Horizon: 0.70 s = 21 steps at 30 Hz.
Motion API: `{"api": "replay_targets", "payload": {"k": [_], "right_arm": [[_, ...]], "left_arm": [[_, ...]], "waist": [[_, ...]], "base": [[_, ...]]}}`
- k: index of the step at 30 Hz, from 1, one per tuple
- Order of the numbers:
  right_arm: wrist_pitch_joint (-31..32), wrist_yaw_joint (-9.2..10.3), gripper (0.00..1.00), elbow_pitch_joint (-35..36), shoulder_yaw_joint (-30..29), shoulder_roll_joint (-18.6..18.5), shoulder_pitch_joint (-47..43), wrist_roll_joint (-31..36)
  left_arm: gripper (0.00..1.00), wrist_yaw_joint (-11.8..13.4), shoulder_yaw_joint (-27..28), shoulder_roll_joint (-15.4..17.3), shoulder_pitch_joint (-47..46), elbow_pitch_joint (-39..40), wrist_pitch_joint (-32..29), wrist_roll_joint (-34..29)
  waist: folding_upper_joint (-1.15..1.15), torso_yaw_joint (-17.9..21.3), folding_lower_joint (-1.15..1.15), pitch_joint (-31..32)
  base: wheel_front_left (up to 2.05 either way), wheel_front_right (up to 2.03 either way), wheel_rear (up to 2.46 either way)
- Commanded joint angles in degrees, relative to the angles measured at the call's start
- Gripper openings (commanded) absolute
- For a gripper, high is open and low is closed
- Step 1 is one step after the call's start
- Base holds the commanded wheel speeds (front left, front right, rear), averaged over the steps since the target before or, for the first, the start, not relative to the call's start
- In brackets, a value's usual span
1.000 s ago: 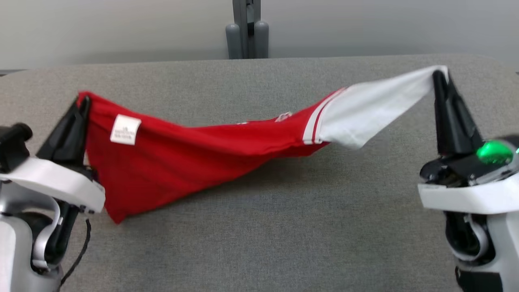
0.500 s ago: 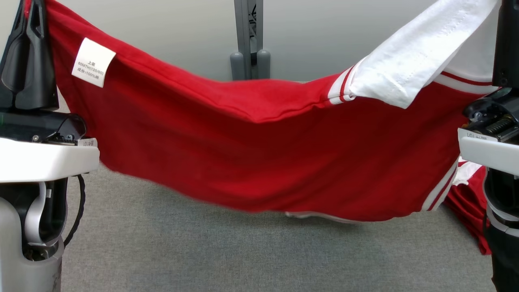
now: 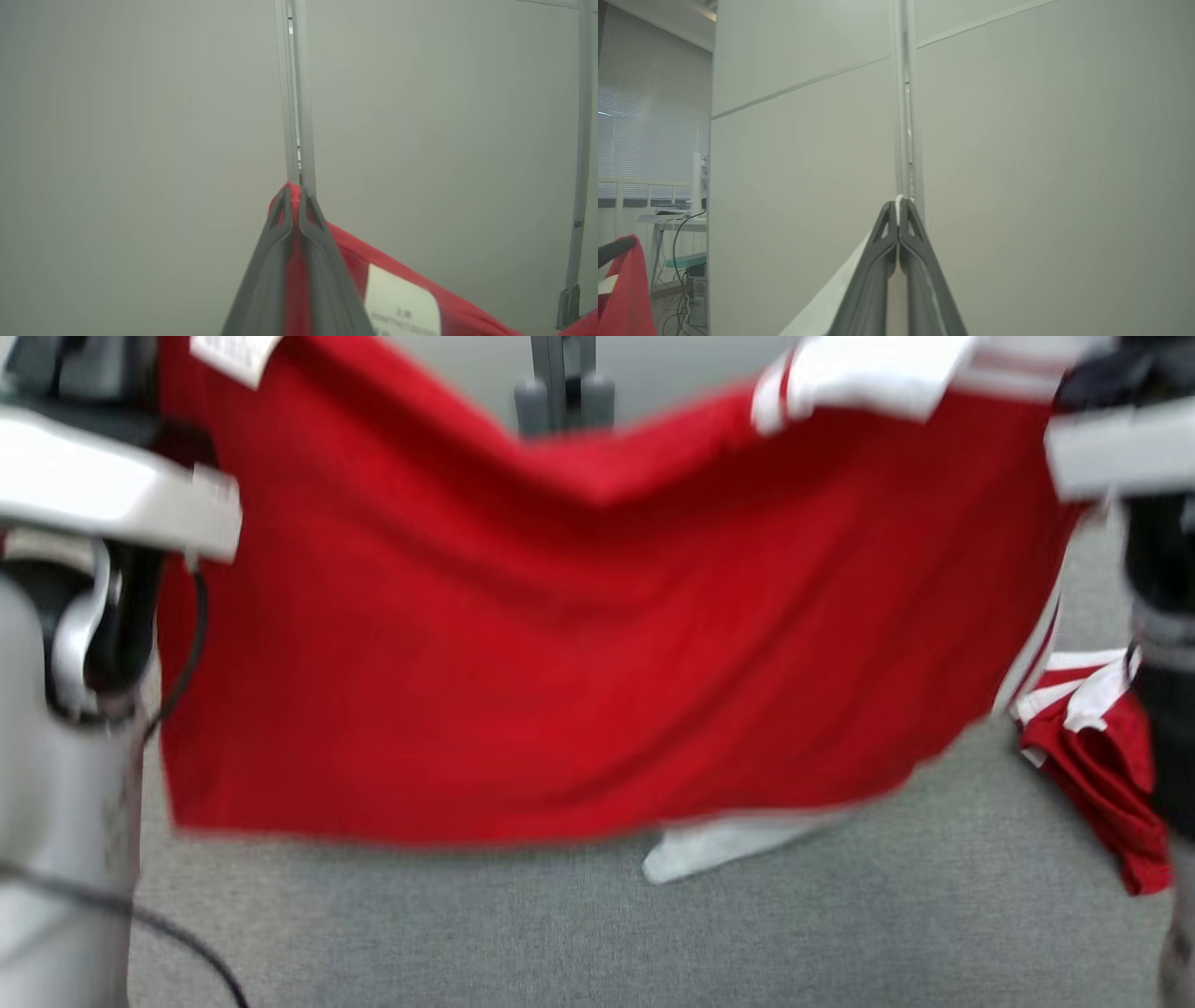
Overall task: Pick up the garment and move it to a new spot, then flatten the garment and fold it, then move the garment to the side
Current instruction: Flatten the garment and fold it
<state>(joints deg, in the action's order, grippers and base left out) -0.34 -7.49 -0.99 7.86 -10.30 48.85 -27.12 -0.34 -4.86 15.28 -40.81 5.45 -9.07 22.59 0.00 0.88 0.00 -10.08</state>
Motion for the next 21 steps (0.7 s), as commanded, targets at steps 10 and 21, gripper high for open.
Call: {"api": "replay_targets", "payload": {"k": [10,21], "right_arm": [[-5.17,-0.01,0.0,-26.58,2.74,-3.15,27.91,1.3],[-14.18,-0.01,0.0,-50.02,3.04,1.27,47.55,2.06]], "left_arm": [[0.0,-4.63,-4.54,-1.72,-30.66,-30.67,4.82,-2.03],[0.0,-5.21,-3.41,-2.3,-49.0,-56.66,14.57,-1.65]], "waist": [[0.0,-0.74,0.0,-10.73],[0.0,1.44,0.0,-15.9]], "base": [[0.0,0.0,0.0],[0.0,0.0,0.0]]}}
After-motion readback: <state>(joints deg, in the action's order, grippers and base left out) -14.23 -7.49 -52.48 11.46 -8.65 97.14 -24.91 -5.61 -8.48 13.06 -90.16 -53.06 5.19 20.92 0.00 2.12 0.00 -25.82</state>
